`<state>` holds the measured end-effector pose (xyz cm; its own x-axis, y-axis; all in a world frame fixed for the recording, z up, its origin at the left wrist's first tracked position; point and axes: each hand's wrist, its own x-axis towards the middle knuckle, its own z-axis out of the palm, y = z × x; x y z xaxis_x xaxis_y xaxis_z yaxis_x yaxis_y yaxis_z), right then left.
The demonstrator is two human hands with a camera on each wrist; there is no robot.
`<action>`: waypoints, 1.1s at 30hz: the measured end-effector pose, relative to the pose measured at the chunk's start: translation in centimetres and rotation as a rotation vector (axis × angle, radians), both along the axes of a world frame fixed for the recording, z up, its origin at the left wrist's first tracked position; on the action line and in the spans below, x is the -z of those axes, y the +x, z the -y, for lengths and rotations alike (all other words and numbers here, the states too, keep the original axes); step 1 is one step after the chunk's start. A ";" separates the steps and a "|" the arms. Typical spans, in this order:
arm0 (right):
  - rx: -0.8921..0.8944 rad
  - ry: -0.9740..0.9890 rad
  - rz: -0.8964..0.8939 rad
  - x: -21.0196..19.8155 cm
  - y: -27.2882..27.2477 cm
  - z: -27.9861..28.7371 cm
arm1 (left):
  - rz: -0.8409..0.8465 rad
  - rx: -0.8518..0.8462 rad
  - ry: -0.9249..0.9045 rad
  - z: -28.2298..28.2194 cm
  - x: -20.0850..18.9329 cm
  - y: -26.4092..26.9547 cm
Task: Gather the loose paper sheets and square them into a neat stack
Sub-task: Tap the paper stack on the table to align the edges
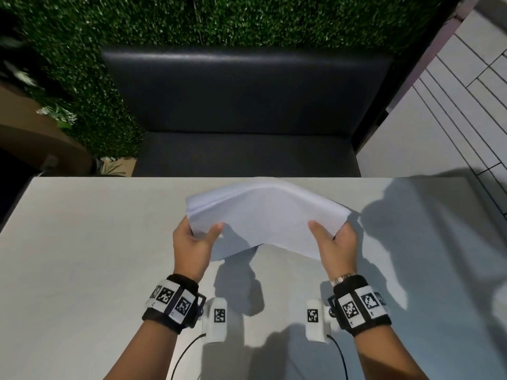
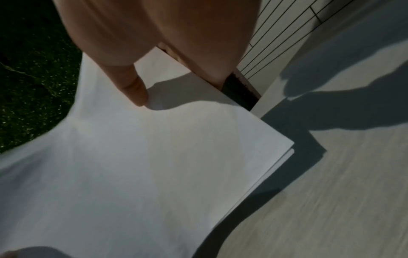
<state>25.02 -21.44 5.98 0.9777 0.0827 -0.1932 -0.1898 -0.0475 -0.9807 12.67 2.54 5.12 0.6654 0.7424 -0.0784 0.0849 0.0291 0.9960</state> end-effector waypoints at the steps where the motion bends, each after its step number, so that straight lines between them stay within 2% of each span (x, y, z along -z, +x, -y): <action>1: -0.003 0.020 -0.008 0.1 0.1 -0.3 | 0.000 -0.006 0.002 0.1 0.3 0.3; 6: -0.018 0.047 -0.045 0.8 1.2 -0.1 | -0.106 0.043 -0.063 -1.7 3.3 0.4; 10: -0.142 0.004 0.012 1.3 2.2 0.1 | -0.067 0.191 0.036 -2.5 2.3 0.7; 13: -0.133 -0.040 0.075 0.9 2.0 0.4 | -0.056 0.215 0.013 -2.1 1.3 0.7; 16: -0.140 0.027 0.171 0.4 0.3 1.7 | -0.033 0.244 0.005 -1.5 1.2 -1.1; 21: -0.298 -0.117 0.108 2.3 -1.4 3.0 | -0.149 0.360 0.063 -0.6 2.6 -3.2; 26: -0.282 -0.093 0.136 1.6 -1.2 3.4 | -0.132 0.322 0.036 -0.7 2.0 -2.7; 29: -0.281 -0.097 0.057 2.0 -1.3 3.2 | -0.192 0.344 0.009 -0.7 2.2 -2.4; 33: -0.265 -0.095 0.072 1.9 -1.1 3.3 | -0.283 0.375 0.151 -1.3 2.9 -2.2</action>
